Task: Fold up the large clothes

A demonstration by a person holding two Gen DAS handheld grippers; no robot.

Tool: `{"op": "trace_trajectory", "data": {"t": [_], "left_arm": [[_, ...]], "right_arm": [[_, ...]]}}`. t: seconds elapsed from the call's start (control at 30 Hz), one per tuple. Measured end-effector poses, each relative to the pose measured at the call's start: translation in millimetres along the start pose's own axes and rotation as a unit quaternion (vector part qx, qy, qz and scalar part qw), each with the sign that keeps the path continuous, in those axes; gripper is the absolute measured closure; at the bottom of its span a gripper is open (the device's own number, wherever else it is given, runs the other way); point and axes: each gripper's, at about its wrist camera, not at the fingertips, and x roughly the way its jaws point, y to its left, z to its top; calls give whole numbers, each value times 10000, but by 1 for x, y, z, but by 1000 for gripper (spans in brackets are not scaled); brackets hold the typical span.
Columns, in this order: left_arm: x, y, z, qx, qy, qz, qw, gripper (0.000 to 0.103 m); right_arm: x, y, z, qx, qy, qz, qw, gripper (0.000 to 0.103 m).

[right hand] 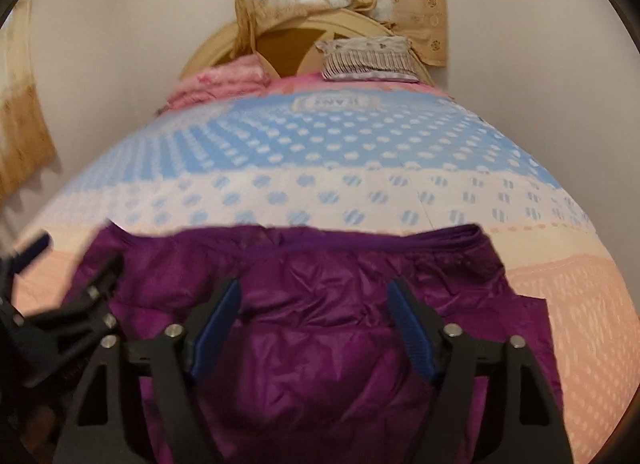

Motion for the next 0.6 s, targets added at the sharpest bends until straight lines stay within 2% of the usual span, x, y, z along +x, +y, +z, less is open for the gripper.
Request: {"op": "trace_trajectory", "data": {"t": [0.13,0.27,0.6], "left_arm": [[38,6,-2,-296,464,-96,9984,5],[59,6,-6,-481,814,-362,9949,5],[82,3,-8,-568,1245,-601,9888,1]], "right_arm": [[29,-27,-5,463,214,-15,9987,28],[34,-23,-6,353,226,-135,9990,28],[54,-23,-6,450,513,-277,9973,22]]}}
